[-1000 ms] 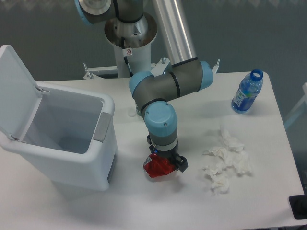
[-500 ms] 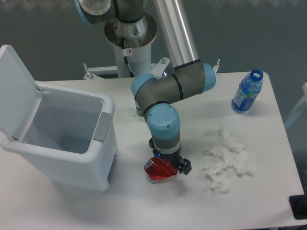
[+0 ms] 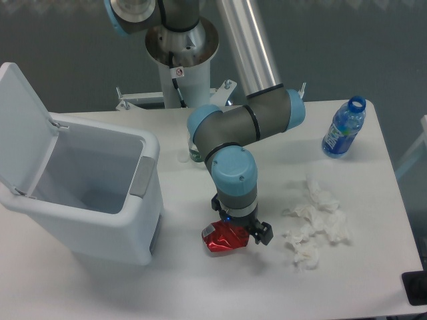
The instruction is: Pick up the cans
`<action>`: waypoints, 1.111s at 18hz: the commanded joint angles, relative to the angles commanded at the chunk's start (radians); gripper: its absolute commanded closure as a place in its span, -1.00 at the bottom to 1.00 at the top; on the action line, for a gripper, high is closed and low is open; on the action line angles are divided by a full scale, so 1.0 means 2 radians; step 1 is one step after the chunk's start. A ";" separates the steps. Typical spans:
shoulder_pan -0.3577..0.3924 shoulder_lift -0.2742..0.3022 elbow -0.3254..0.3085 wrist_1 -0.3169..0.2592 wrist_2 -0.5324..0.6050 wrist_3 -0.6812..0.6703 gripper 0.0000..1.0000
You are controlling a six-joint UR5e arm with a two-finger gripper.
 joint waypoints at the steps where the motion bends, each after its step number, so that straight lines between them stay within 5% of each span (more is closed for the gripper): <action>1: 0.000 -0.001 0.002 0.000 0.000 -0.005 -1.00; 20: 0.002 -0.008 0.008 0.000 0.001 -0.048 -0.76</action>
